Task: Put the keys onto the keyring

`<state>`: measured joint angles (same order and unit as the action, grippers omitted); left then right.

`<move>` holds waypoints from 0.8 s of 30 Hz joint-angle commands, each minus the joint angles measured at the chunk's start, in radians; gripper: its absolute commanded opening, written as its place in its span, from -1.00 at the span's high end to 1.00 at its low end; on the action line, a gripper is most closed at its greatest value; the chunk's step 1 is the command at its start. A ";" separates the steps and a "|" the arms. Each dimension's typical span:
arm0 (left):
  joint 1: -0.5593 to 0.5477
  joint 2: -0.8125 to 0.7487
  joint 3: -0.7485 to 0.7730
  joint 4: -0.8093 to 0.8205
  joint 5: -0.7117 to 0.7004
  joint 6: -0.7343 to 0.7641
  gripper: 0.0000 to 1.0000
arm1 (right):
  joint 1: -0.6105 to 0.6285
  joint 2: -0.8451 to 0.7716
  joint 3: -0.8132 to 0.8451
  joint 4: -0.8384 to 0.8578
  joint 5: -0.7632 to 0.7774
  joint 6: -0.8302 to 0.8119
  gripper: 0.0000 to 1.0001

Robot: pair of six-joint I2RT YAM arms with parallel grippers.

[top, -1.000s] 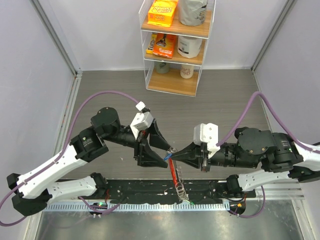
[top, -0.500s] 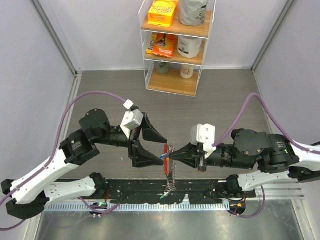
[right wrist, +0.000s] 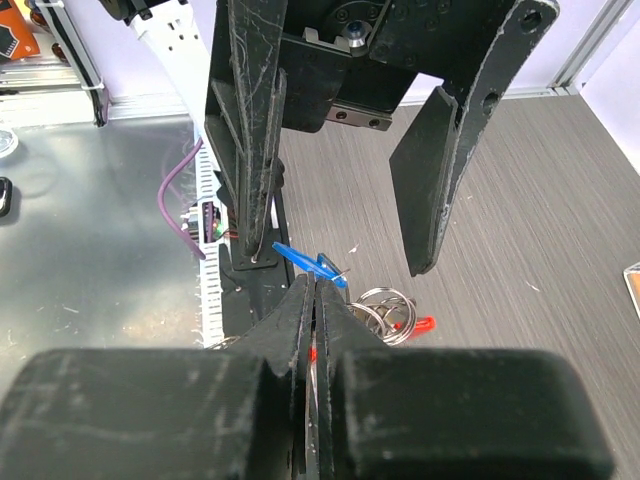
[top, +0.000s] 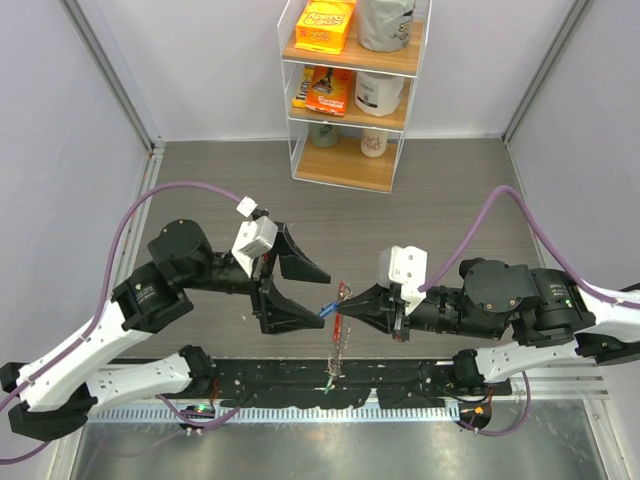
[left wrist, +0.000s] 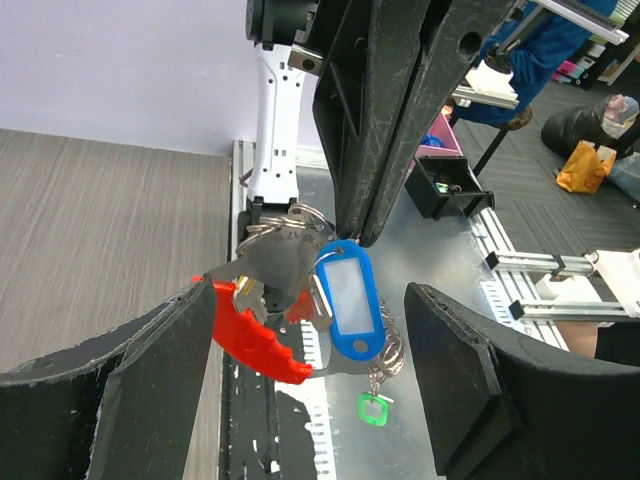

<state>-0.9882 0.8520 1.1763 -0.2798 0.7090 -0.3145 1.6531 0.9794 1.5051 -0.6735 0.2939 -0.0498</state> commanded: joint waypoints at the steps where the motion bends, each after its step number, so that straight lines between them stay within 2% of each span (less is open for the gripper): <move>1: -0.003 0.007 0.025 0.068 0.021 -0.035 -0.63 | 0.001 -0.002 0.015 0.078 0.031 0.008 0.89; 7: -0.006 0.007 0.025 0.051 -0.002 -0.041 -0.59 | 0.001 -0.002 0.014 0.072 0.057 0.008 0.89; 11: -0.007 0.016 0.028 0.031 -0.005 -0.044 -0.35 | 0.001 0.004 0.015 0.069 0.073 0.010 0.89; 18: -0.015 0.027 0.032 0.024 -0.006 -0.046 -0.25 | -0.001 0.015 0.024 0.065 0.077 0.011 0.89; 24: -0.020 0.041 0.034 0.018 -0.011 -0.043 0.01 | -0.001 0.015 0.026 0.063 0.077 0.011 0.89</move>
<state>-1.0016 0.8875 1.1763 -0.2722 0.7036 -0.3592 1.6527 0.9993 1.5051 -0.6746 0.3515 -0.0494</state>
